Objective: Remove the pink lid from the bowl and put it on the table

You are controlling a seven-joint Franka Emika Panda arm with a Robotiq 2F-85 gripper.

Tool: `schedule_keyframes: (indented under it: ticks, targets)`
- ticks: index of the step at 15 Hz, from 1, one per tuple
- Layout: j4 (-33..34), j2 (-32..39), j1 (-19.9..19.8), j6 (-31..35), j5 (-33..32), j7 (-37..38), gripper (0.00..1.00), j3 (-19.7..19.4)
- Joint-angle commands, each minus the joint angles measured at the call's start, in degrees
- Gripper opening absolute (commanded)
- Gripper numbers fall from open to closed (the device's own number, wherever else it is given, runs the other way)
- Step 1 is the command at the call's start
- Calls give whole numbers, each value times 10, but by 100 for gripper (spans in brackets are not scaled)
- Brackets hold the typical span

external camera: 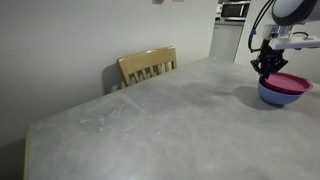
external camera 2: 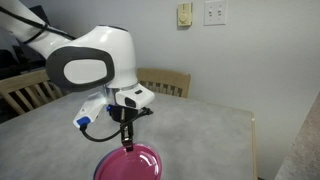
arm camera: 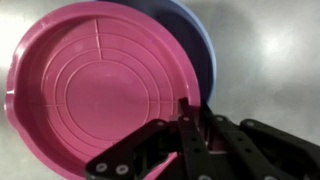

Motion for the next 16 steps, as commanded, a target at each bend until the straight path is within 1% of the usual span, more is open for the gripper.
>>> schedule_keyframes:
  ticks: [1,5,9,11,16]
  targets:
    - [-10,-28,11,-14,-35,1,3,-5]
    - [-16,-56,26,-19,-83,1,3,-2]
    - [-8,-76,47,-42,-129,9,3,10]
    - [-4,-82,59,-52,-147,11,3,21]
    - [16,-77,94,-77,-170,18,3,64]
